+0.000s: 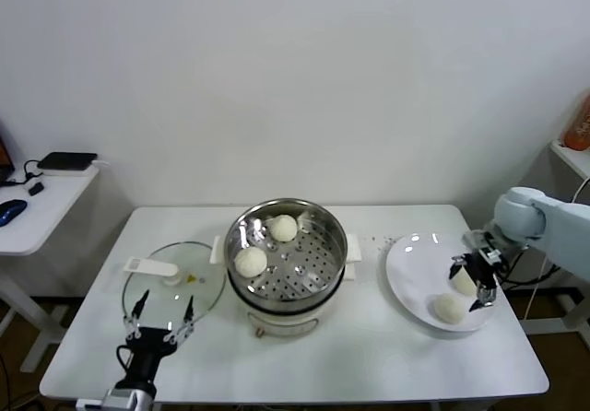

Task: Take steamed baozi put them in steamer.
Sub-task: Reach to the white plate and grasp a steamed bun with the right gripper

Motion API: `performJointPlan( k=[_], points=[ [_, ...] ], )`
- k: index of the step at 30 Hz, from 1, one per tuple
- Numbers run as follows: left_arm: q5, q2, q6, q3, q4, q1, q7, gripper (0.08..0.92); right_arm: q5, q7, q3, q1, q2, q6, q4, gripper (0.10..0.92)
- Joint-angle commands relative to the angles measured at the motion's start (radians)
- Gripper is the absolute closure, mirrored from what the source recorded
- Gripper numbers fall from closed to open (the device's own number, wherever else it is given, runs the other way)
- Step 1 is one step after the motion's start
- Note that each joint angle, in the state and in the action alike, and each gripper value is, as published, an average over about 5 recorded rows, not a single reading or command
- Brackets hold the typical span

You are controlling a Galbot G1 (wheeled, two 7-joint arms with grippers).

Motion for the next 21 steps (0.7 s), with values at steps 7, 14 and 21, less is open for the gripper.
performJointPlan(
  k=[7, 14, 21],
  points=[
    [0.008, -0.006, 0.001, 0.006, 0.005, -0.002, 0.0, 0.177, -0.05, 0.021, 0.129, -0.167, 0.016, 0.008, -0.045, 0.203],
    [0.009, -0.006, 0.001, 0.007, 0.006, -0.002, 0.0, 0.177, -0.051, 0.031, 0.14, -0.178, 0.035, 0.01, -0.059, 0.203],
    [0.009, -0.007, -0.001, 0.007, 0.009, -0.002, 0.0, 0.177, -0.061, 0.034, 0.156, -0.187, 0.046, 0.015, -0.075, 0.203]
  ],
)
